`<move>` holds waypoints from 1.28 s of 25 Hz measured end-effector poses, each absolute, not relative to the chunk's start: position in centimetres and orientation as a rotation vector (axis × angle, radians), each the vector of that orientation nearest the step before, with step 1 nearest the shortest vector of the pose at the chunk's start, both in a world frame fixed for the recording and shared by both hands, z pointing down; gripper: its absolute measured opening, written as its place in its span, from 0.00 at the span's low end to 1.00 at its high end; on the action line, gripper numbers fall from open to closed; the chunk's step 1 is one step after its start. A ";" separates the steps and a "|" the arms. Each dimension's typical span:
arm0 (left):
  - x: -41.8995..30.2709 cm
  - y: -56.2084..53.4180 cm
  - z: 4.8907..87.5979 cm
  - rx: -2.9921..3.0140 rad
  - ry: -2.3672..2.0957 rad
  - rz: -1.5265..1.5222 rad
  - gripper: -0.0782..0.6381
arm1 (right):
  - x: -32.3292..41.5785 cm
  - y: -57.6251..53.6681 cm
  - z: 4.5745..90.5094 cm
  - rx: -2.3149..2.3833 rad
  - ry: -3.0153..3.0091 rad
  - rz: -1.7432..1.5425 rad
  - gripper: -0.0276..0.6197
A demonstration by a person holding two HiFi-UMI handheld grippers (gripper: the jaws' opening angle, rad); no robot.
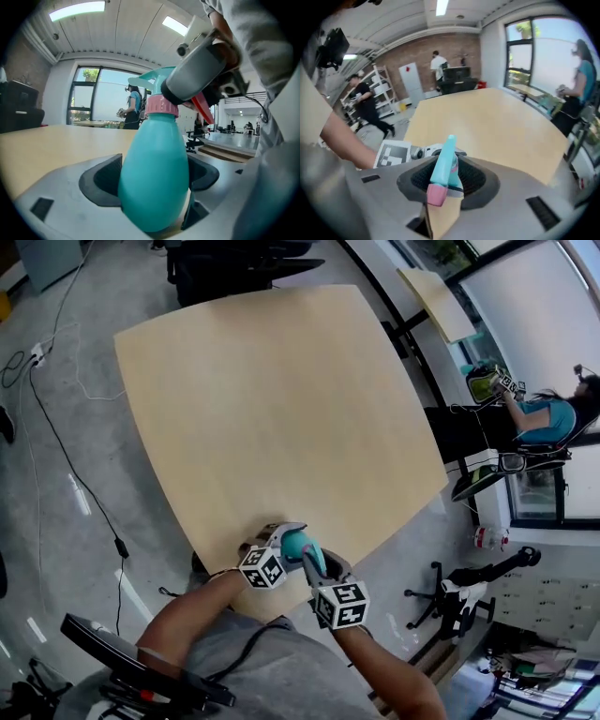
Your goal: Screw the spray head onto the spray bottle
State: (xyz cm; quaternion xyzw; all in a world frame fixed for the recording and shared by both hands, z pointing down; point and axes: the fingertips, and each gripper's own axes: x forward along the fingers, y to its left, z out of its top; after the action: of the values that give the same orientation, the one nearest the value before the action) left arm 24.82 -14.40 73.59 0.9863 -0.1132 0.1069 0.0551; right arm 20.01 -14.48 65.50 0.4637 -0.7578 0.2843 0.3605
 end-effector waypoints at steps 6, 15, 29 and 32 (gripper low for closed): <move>24.2 -15.1 73.8 2.915 -0.559 0.313 0.63 | 18.9 -14.3 65.4 1.251 -1.909 0.622 0.23; 24.4 -15.1 74.0 2.934 -0.424 0.291 0.63 | 17.6 -14.5 56.0 0.538 -2.156 0.162 0.40; 24.9 -15.2 73.7 2.928 -0.336 0.285 0.64 | 19.1 -12.6 65.0 -0.891 -1.455 -0.903 0.40; 24.7 -15.2 73.8 2.929 -0.334 0.282 0.64 | 18.6 -12.0 66.1 -0.894 -1.478 -0.866 0.24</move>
State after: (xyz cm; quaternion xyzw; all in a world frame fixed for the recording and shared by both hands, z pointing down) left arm 24.69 -15.18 73.81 0.9850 -0.1124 0.0950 0.0900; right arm 18.56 -11.99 66.13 -0.3806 -0.6293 -0.3689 0.5684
